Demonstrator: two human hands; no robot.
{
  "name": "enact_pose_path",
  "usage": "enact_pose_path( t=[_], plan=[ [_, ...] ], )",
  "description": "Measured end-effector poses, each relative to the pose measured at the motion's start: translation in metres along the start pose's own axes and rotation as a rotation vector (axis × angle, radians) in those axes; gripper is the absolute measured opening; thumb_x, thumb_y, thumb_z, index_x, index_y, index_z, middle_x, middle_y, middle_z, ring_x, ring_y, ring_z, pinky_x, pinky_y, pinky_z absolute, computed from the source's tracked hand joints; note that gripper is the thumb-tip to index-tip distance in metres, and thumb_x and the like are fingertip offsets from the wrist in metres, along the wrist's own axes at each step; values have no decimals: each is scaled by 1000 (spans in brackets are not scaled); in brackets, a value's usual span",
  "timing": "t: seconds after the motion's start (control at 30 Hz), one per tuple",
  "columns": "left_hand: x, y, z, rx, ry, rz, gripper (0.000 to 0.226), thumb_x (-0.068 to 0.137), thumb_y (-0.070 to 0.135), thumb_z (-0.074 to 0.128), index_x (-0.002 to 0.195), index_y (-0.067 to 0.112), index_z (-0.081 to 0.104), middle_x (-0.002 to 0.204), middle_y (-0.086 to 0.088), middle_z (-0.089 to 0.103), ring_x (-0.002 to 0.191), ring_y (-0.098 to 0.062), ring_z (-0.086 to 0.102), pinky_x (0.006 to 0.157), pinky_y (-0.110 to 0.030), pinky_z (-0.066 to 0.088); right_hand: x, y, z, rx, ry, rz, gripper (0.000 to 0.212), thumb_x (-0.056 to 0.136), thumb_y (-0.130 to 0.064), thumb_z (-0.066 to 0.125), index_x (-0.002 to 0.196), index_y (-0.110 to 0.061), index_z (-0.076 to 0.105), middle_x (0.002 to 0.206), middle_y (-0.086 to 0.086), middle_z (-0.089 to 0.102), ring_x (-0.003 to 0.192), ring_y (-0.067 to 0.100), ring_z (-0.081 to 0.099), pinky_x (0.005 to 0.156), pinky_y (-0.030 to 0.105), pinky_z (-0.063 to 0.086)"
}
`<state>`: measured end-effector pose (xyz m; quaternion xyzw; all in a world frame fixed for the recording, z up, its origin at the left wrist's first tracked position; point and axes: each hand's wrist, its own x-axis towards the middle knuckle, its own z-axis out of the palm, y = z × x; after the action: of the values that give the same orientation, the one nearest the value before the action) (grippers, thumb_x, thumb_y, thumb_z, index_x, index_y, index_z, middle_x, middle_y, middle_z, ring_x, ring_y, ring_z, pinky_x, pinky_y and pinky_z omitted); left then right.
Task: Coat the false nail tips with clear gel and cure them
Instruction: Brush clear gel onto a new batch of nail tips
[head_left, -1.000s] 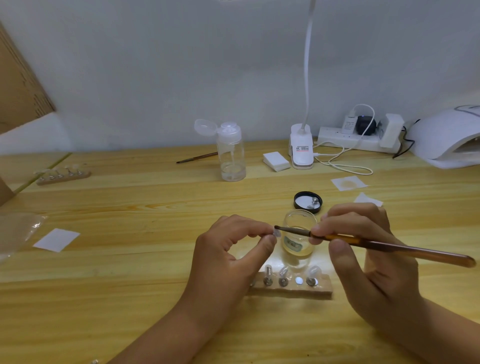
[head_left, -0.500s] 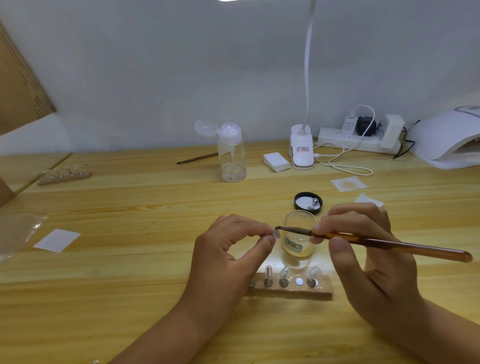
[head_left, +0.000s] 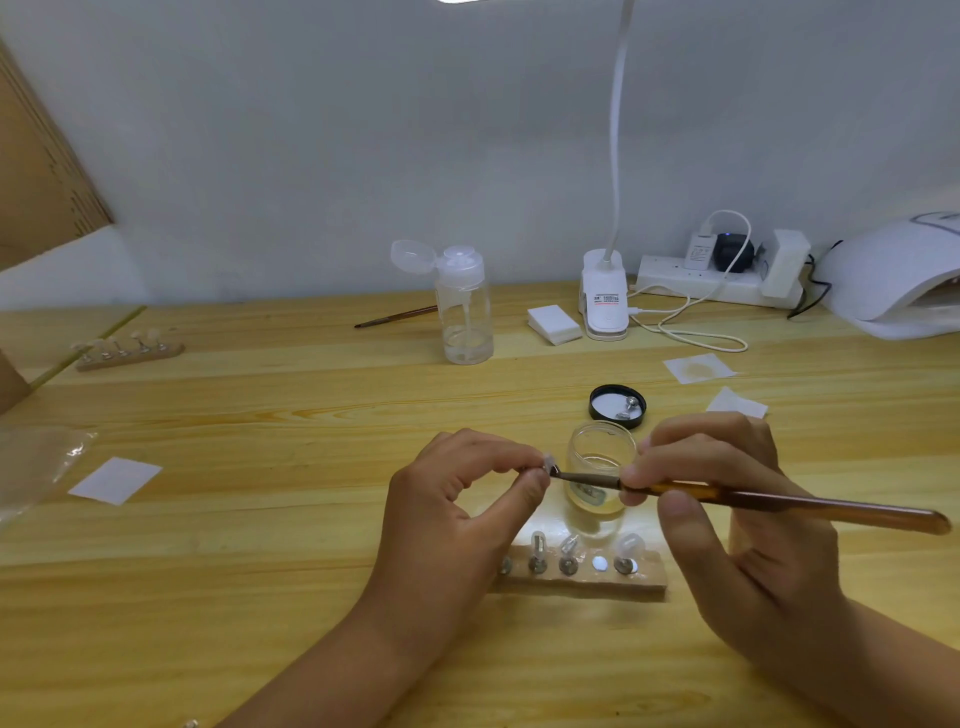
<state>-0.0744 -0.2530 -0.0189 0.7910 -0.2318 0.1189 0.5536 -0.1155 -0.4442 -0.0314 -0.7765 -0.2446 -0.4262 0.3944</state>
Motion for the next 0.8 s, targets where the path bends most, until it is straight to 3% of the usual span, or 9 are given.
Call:
enact_pose_path(
  t=[0.13, 0.27, 0.37, 0.47, 0.6, 0.7, 0.8],
  plan=[
    [0, -1, 0, 1, -2, -3, 17, 79, 12, 78, 82, 29, 77, 84, 17, 72, 92, -8, 64, 76, -6, 39, 0, 0, -1, -1, 23, -4, 17, 88, -14, 47, 94, -24, 60, 84, -7, 66, 99, 12, 58, 85, 37, 39],
    [0, -1, 0, 9, -1, 2, 19, 79, 12, 79, 81, 31, 76, 82, 18, 71, 91, -7, 63, 75, -6, 38, 0, 2, 0, -37, 12, 19, 17, 100, -31, 47, 98, -25, 62, 92, -12, 67, 102, 12, 57, 87, 34, 38],
    [-1, -1, -1, 8, 2, -1, 20, 79, 12, 79, 81, 32, 76, 83, 19, 72, 92, -6, 64, 75, -5, 38, 0, 2, 1, -31, -8, 3, 15, 92, -19, 50, 94, -25, 63, 90, -16, 65, 102, 10, 57, 85, 36, 40],
    [-1, -1, -1, 4, -5, -3, 19, 79, 12, 78, 82, 31, 77, 83, 18, 72, 91, -7, 64, 75, -5, 38, -1, 0, 0, -7, 5, -6, 18, 87, -13, 47, 93, -24, 60, 81, -7, 65, 100, 11, 57, 85, 36, 39],
    [0, -1, -1, 0, -9, -9, 18, 79, 13, 78, 82, 30, 77, 83, 18, 72, 91, -7, 64, 75, -5, 39, 0, 1, -1, -23, 26, 1, 11, 95, -22, 49, 97, -24, 59, 85, -8, 66, 100, 13, 57, 88, 33, 37],
    [0, -2, -1, 6, -4, -7, 18, 78, 12, 79, 81, 30, 77, 82, 18, 72, 90, -7, 64, 75, -6, 39, 0, 2, 1, -46, 5, 16, 17, 102, -33, 46, 101, -25, 61, 92, -13, 67, 103, 11, 58, 87, 37, 39],
    [0, -2, 0, 14, -3, 1, 19, 79, 12, 79, 82, 31, 77, 82, 18, 72, 90, -6, 64, 75, -6, 39, -1, 1, 1, -7, 0, 6, 14, 91, -18, 51, 93, -23, 64, 87, -12, 65, 102, 10, 57, 81, 43, 43]
  ],
)
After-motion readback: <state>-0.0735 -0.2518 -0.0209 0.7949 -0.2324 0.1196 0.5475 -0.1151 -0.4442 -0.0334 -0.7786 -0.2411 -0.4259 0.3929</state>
